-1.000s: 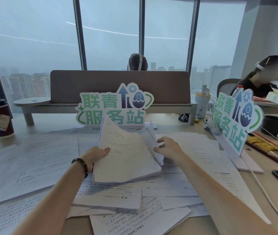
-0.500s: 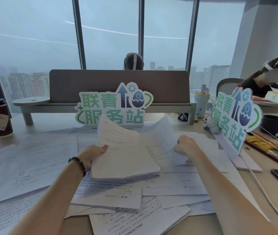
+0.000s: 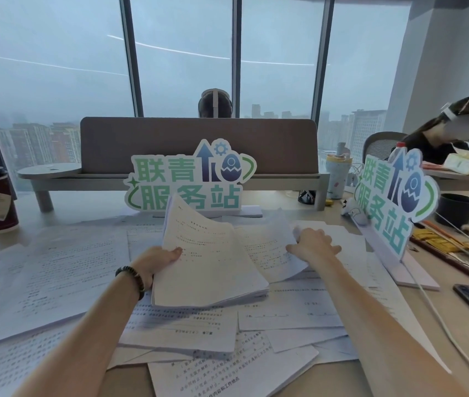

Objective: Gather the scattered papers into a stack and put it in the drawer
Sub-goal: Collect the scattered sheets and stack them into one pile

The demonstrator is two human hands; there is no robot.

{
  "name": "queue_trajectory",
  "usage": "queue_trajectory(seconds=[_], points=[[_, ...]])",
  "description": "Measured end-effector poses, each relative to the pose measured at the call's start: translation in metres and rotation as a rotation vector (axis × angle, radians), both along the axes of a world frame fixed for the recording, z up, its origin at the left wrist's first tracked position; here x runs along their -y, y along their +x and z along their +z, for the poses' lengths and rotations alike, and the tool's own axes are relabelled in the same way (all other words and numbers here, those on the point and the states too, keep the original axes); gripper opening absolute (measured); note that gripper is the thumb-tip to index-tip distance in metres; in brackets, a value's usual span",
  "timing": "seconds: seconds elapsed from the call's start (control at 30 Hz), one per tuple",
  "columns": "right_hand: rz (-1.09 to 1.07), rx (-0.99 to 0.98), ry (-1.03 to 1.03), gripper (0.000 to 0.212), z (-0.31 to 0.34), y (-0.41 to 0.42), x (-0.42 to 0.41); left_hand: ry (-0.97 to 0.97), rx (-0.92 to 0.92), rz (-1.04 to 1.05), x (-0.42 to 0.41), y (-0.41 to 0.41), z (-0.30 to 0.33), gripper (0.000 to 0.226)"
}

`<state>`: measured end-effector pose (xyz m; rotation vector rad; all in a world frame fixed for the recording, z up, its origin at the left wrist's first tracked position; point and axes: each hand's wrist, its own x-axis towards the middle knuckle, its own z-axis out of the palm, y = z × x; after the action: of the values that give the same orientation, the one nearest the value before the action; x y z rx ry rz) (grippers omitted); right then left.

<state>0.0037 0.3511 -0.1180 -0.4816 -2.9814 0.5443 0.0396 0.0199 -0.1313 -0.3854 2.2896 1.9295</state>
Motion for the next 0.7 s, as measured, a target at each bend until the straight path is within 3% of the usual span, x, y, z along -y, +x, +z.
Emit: queue_trajectory(seconds=[0.1,0.23,0.4,0.6,0.7], points=[[0.038,-0.111,-0.005,0.038,0.001,0.002,0.002,-0.008,-0.006,-0.001,-0.001,0.001,0.000,0.034],[0.053,-0.101,0.146,0.038,-0.001,0.007,0.007,-0.035,-0.015,-0.005,-0.003,0.001,0.001,0.033],[0.037,-0.117,0.093,0.027,0.000,0.004,-0.001,-0.028,-0.014,-0.009,-0.003,0.002,0.001,0.033],[0.087,-0.002,-0.116,0.045,0.004,0.000,-0.012,-0.020,-0.018,-0.006,-0.001,0.001,0.000,0.036],[0.069,-0.037,-0.302,0.025,0.005,-0.002,-0.014,0.006,-0.015,-0.012,0.000,0.000,0.002,0.037]])
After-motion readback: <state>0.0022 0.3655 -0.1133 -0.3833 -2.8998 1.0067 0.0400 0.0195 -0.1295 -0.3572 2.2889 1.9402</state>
